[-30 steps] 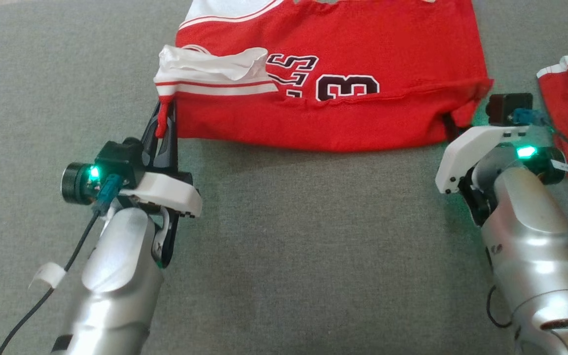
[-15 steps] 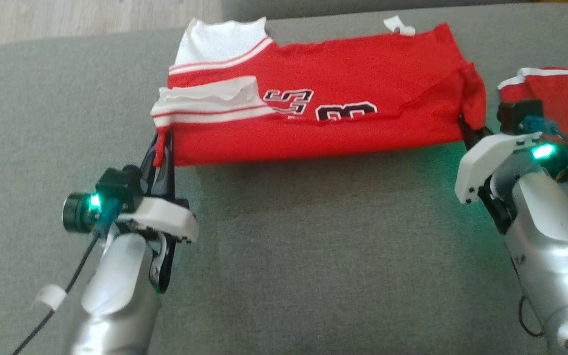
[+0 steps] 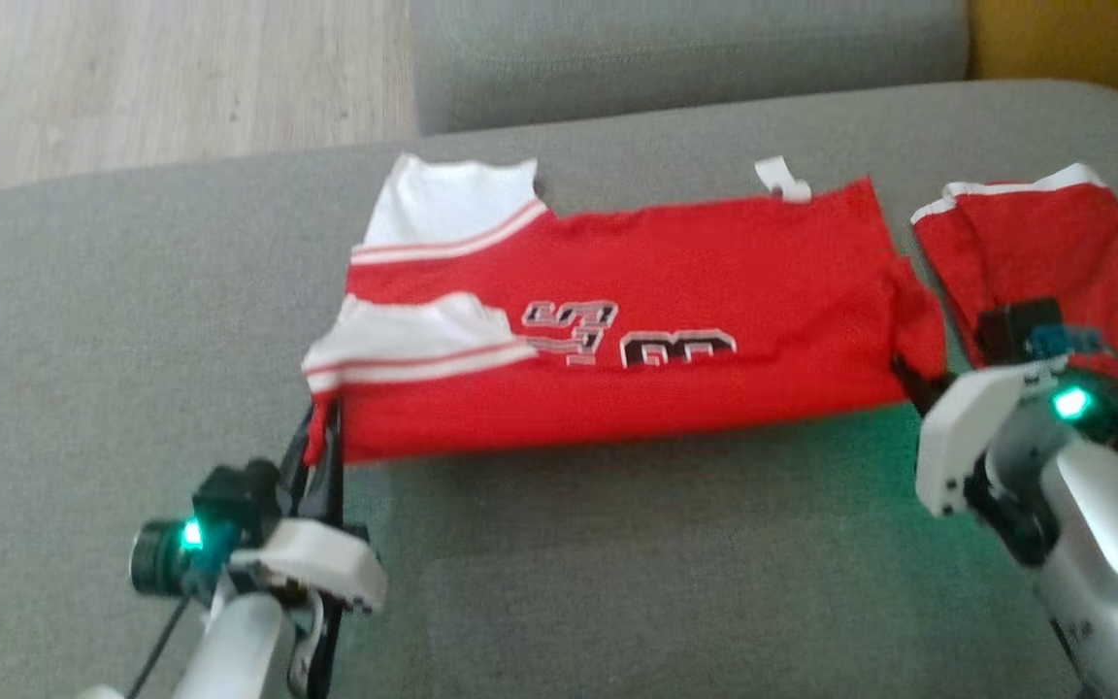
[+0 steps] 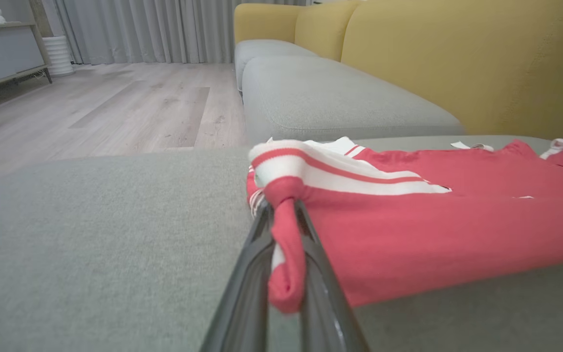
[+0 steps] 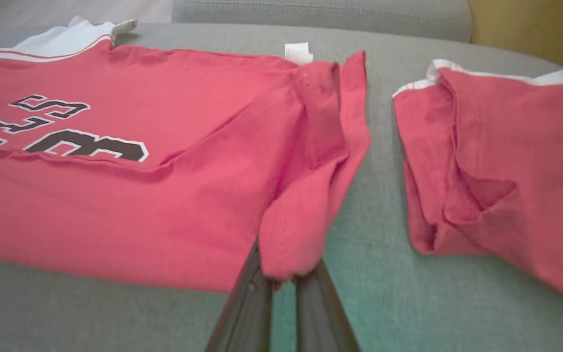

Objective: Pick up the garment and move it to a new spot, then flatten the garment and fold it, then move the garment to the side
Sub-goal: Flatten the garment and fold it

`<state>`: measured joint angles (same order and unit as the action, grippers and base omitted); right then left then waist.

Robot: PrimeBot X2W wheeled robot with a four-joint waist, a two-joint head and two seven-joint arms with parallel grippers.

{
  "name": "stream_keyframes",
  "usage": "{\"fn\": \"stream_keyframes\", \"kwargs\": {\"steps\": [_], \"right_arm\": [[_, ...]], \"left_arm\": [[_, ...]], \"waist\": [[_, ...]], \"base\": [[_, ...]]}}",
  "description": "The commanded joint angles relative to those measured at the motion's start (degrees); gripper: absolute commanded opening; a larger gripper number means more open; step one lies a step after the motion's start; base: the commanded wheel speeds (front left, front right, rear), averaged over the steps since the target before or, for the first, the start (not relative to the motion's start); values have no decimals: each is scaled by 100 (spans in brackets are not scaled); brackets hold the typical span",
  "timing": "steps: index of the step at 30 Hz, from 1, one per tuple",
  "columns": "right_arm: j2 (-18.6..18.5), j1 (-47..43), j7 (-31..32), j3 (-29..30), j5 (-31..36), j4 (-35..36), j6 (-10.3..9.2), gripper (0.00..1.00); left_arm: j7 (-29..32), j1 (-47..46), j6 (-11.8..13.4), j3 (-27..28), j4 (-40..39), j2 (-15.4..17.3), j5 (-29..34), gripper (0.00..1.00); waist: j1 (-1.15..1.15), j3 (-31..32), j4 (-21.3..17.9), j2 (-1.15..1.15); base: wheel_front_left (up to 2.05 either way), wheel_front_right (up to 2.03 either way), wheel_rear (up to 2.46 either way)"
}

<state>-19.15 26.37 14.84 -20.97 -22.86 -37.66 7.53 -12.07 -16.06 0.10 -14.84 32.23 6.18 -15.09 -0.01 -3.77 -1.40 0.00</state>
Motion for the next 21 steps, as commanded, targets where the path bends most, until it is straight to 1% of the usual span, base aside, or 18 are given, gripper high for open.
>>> {"fn": "stream_keyframes", "kwargs": {"steps": [1,7,10,14,15,16,17,21], "right_arm": [[-190,-30,43,-35,-59,245,-4,0],[-430,-695,526,113,-265,1013,-4,0],[-433,-982,758,269,-298,1364,-4,0],[-344,-1271,958,510,-239,1734,-4,0],[-246,-1345,947,678,-183,1879,-4,100],[-183,-1370,959,773,-173,1927,-4,100],[-135,-1381,962,856,-125,1981,-4,100],[54,-1338,838,1215,96,2208,-4,100]], "left_arm": [[-4,-73,106,201,-222,202,-28,0],[252,464,193,131,-757,245,-70,0],[439,675,223,56,-1018,261,-68,0],[742,834,263,-18,-1215,308,-68,0],[932,859,284,-61,-1270,344,-52,29],[991,857,305,-71,-1311,359,-41,69],[1028,843,331,-74,-1356,375,-26,100],[1019,719,427,-35,-1558,423,14,100]], "waist": [[1,112,-7,0],[1,335,-21,0],[1,383,-43,0],[1,369,-89,0],[1,326,-118,0],[1,301,-130,0],[1,270,-143,0],[1,106,-203,0]], "base": [[0,0,0],[0,0,0],[0,0,0],[0,0,0],[0,0,0],[0,0,0],[0,0,0],[0,0,0]]}}
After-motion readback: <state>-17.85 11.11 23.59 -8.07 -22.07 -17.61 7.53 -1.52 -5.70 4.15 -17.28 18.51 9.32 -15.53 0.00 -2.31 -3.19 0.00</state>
